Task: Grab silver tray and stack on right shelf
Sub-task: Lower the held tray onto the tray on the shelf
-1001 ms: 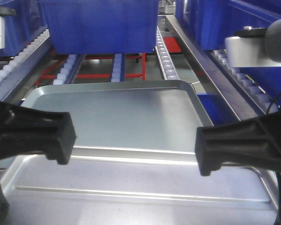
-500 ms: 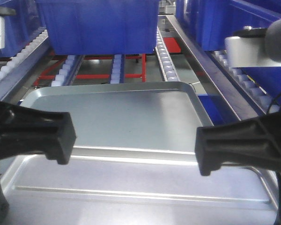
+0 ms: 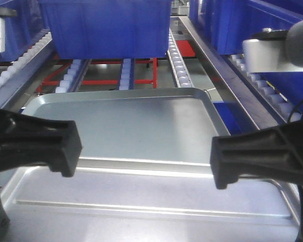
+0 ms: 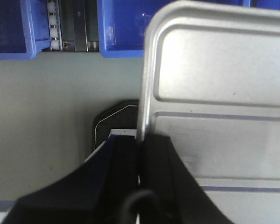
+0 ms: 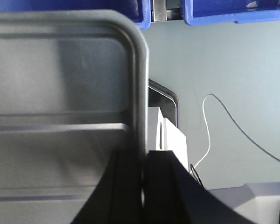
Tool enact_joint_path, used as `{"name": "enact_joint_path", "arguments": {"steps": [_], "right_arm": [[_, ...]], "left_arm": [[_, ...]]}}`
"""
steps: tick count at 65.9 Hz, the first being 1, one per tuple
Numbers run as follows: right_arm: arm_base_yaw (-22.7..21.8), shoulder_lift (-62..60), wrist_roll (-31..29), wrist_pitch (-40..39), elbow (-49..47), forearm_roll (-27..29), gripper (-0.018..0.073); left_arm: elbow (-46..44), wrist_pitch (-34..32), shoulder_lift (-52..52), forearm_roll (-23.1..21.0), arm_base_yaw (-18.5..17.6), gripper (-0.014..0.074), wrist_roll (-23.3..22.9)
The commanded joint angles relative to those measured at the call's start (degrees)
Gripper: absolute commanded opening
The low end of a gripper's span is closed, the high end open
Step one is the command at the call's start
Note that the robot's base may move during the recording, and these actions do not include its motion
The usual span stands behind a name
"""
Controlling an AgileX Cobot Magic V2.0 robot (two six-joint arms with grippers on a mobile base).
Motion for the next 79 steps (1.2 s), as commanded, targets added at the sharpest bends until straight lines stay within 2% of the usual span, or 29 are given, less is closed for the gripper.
{"name": "enact_joint_path", "arguments": {"steps": [1, 9, 19, 24, 27, 35, 41, 56, 69, 79], "right_arm": [[-0.62, -1.23, -0.50, 14.82, -0.37, -4.91, 0.0070], [-0.67, -1.23, -0.75, 13.30, -0.43, -4.96, 0.0070], [-0.77, -1.23, -7.34, 11.34, -1.86, -4.90, 0.0071], [-1.20, -1.23, -7.85, 10.80, -3.69, -4.96, 0.0071], [-1.56, -1.23, -8.00, 9.61, -4.69, -4.96, 0.0071], [-3.26, -1.15, -10.37, 4.93, -7.72, -4.96, 0.0071], [-5.83, -0.87, -11.35, 3.07, -9.59, -5.01, 0.0071], [-13.32, 2.90, -18.45, -2.55, -14.75, -3.79, 0.0071], [-18.07, 8.81, -24.58, -9.90, -19.95, 1.01, 0.0071], [-20.13, 13.77, -25.89, -12.33, -23.86, 1.85, 0.0071]], "left_arm": [[-0.29, 18.89, -1.18, 5.17, 0.19, -0.0100, -0.18], [-0.29, 17.68, -1.18, 5.55, 0.19, -0.0100, 0.56], [-0.29, 14.01, -1.18, 5.55, 0.19, -0.0100, 3.08], [-1.04, 13.46, -1.18, 5.55, 0.93, -0.0100, 3.74], [-1.81, 12.67, -1.18, 5.41, 1.90, -0.0100, 5.71], [-4.52, 9.79, -1.18, 4.66, 6.04, -0.0100, 11.30], [-6.21, 7.12, -1.18, 3.48, 10.42, -0.0100, 15.37], [-7.33, -3.05, -1.07, -2.70, 20.85, -0.0100, 27.66], [-7.33, -10.48, -0.30, -4.17, 26.91, -0.0099, 33.09], [-7.36, -15.76, 2.09, -11.50, 32.46, -0.0099, 42.71]]}}
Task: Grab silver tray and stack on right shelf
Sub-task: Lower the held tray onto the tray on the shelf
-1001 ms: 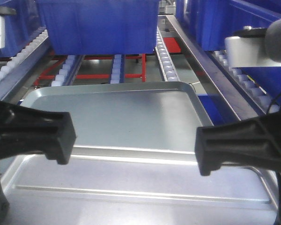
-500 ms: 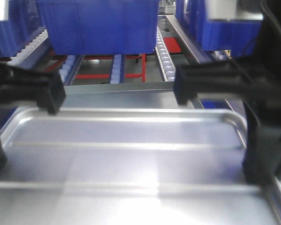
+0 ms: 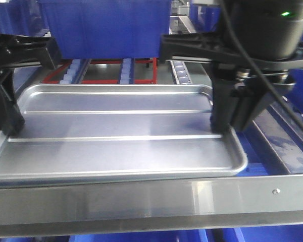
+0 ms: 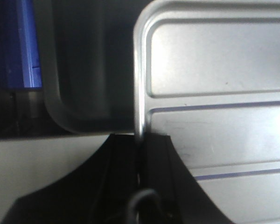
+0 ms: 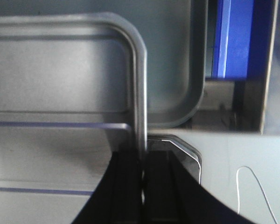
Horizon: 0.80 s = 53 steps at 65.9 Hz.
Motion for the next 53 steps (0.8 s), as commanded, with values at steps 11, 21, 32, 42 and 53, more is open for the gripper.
{"name": "enact_joint_path", "arguments": {"steps": [11, 21, 32, 42, 53], "right_arm": [[-2.78, 5.42, -3.91, -8.86, -7.61, -0.63, 0.0071], [-4.74, 9.19, -3.96, -12.15, -9.55, -0.63, 0.0071], [-6.34, 11.56, -3.98, -14.60, -9.73, -0.63, 0.0071], [-6.58, 12.47, -3.98, -14.84, -9.73, -0.63, 0.0071], [-6.52, 12.73, -3.98, -15.54, -9.73, -0.63, 0.0071]], "left_arm": [[-1.48, -10.90, 4.26, -8.10, 7.52, -0.0099, 12.37], [-1.83, -15.80, 8.05, -7.95, 10.06, -0.0099, 12.73], [-3.46, -19.20, 12.12, -7.11, 10.16, -0.0099, 12.73], [-5.35, -19.23, 14.76, -7.11, 10.16, -0.0100, 12.73], [-5.38, -19.25, 15.05, -7.11, 10.16, -0.0100, 12.73]]}}
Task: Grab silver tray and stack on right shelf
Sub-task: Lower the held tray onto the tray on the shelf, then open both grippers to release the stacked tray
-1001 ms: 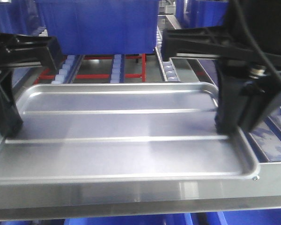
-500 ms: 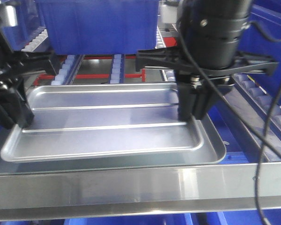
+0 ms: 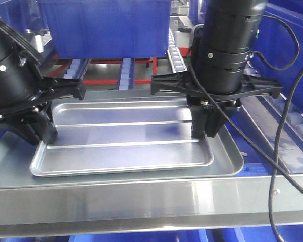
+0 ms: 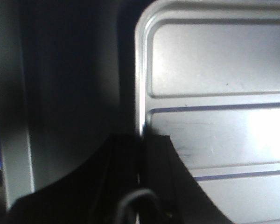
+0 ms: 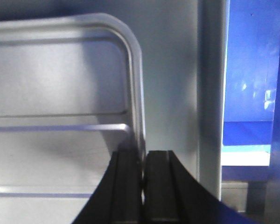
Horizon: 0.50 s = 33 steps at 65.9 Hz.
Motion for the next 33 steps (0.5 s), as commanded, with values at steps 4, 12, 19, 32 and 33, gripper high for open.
{"name": "enact_joint_path", "arguments": {"steps": [4, 12, 19, 32, 33], "right_arm": [[-0.05, -2.79, -0.16, -5.91, -2.48, 0.55, 0.0071], [-0.05, -2.79, -0.16, -5.85, -2.48, 0.55, 0.0071], [-0.05, -2.79, -0.16, -5.80, -2.48, 0.55, 0.0071], [-0.05, -2.79, -0.16, -5.62, -2.48, 0.55, 0.0071], [-0.05, -2.79, -0.16, -5.62, -2.48, 0.55, 0.0072]], "left_arm": [[-1.93, -2.70, -2.06, -0.99, -0.29, -0.0100, 1.18], [-1.93, -2.81, -2.06, -0.99, -0.29, -0.0100, 1.18], [-1.93, -2.81, -2.06, -0.99, -0.29, -0.0100, 1.18], [-1.93, -2.81, -2.06, -0.88, -0.29, -0.0100, 1.18], [-1.93, -2.81, -2.06, -0.88, -0.29, -0.0100, 1.18]]}}
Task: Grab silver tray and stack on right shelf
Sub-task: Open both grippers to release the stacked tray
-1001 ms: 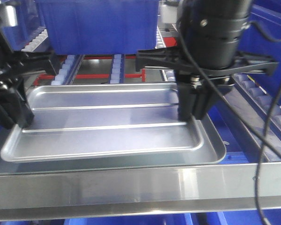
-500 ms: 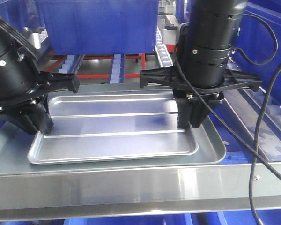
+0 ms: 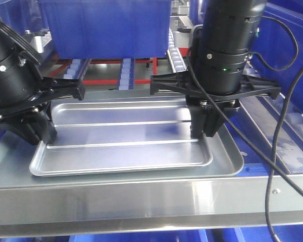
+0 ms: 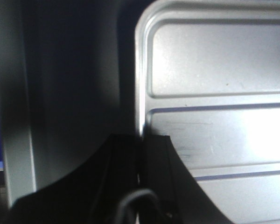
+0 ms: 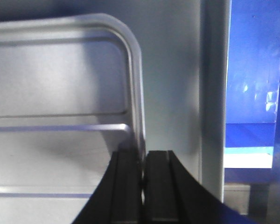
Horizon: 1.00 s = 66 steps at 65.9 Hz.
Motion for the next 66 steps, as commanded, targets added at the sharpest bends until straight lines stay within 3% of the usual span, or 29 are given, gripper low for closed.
{"name": "enact_joint_path", "arguments": {"steps": [1, 8, 21, 25, 28, 33, 38, 49, 54, 57, 60, 66], "right_arm": [[0.01, -2.91, -0.16, -5.22, -2.48, 0.55, 0.0073], [0.01, -2.91, -0.16, -5.03, -2.48, 0.78, 0.0127], [0.01, -2.91, -0.16, -3.21, -2.48, 0.96, 0.0515], [0.01, -2.91, -0.16, -2.64, -2.48, 0.92, 0.0582], [0.01, -2.91, -0.16, -2.41, -2.48, 0.92, 0.0596], [-0.05, -2.91, -0.16, -1.83, -2.48, 0.92, 0.0592], [-0.05, -2.91, -0.16, -1.45, -2.48, 0.92, 0.0592], [-0.10, -2.91, -0.16, -1.38, -2.48, 0.90, 0.0592], [-0.10, -2.91, -0.16, -1.38, -2.48, 0.86, 0.0588], [-0.10, -2.97, -0.16, -1.11, -2.48, 0.86, 0.0537], [-0.10, -3.05, -0.16, -0.86, -2.48, 0.86, 0.0433], [-0.10, -3.05, -0.16, -0.83, -2.48, 0.86, 0.0134]], "left_arm": [[-1.93, -2.81, -2.06, -0.72, -0.54, -0.0099, 1.05], [-1.93, -2.40, -2.06, 3.57, -0.54, -0.0099, 1.05], [-1.93, -2.40, -2.06, 3.47, -0.02, -0.0097, 0.92], [-1.93, -2.53, -1.96, 3.47, 0.50, -0.0073, 0.92], [-1.93, -2.41, -1.91, 3.47, 0.59, 0.0004, 0.92], [-1.93, -2.52, -1.69, 3.12, 1.28, 0.0189, 0.83], [-1.93, -1.94, -1.69, 2.97, 1.98, 0.0302, 0.83], [-1.93, -1.99, -1.69, 2.97, 3.52, 0.0323, 0.83], [-1.93, -2.36, -1.69, 2.97, 3.72, 0.0281, 0.83], [-1.97, -1.97, -1.69, 2.97, 3.72, 0.0197, 0.83], [-2.07, -1.27, -1.69, 2.97, 3.72, 0.0095, 0.83], [-2.07, -0.41, -1.69, 2.97, 3.72, -0.0115, 0.83]]}}
